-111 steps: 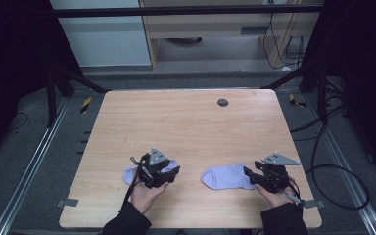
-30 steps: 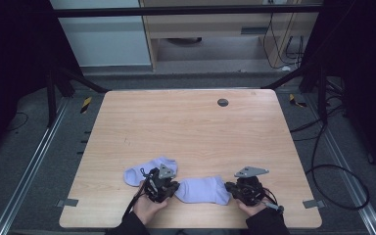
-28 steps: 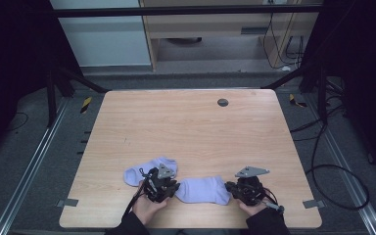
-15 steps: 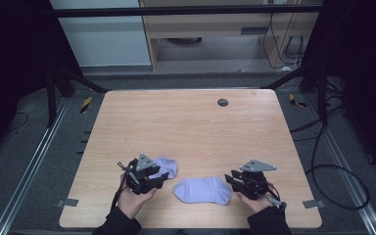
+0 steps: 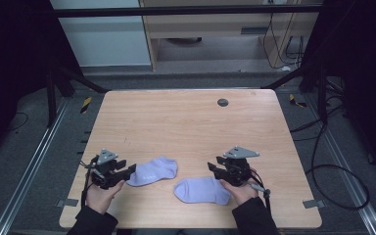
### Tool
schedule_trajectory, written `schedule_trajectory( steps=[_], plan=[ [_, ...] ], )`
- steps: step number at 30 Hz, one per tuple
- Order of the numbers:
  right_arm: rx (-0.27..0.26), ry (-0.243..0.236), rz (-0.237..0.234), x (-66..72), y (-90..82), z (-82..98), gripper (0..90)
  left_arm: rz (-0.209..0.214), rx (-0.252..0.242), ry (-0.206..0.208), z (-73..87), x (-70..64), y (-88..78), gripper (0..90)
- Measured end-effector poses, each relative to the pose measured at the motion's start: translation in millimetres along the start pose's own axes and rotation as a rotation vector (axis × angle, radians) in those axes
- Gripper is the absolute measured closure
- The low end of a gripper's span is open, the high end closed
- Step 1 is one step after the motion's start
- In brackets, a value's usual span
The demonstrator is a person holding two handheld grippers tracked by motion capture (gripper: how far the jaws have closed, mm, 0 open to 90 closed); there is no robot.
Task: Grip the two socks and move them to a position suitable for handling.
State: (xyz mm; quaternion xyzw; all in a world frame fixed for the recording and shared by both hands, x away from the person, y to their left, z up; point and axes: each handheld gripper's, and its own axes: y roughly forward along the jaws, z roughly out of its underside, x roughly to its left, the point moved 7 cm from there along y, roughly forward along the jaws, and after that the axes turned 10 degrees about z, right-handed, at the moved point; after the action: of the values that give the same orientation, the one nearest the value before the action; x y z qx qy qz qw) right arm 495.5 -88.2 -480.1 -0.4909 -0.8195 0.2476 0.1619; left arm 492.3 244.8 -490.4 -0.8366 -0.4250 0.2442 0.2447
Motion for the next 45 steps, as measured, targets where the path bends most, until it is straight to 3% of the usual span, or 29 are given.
schedule_trajectory(
  steps=[8,18,29,36,45],
  plan=[
    [0.001,-0.045,-0.042,41.1,30.3,-22.7,55.3,-0.060,0.054,-0.055,22.9,28.8,2.8,52.1],
    [0.065,-0.069,-0.048,80.1,80.2,-28.0,56.8,-0.062,0.091,-0.059,31.7,31.5,14.6,53.1],
    [0.146,-0.086,0.000,89.1,119.4,-14.3,62.5,-0.053,0.113,-0.047,34.1,30.8,24.2,57.9],
    [0.172,-0.105,0.005,91.3,124.7,-7.3,69.0,-0.040,0.130,-0.044,35.0,28.4,29.0,66.0],
    [0.179,-0.117,0.012,94.2,125.2,-3.0,85.2,-0.040,0.149,-0.030,35.6,23.8,32.4,80.4]
  ],
)
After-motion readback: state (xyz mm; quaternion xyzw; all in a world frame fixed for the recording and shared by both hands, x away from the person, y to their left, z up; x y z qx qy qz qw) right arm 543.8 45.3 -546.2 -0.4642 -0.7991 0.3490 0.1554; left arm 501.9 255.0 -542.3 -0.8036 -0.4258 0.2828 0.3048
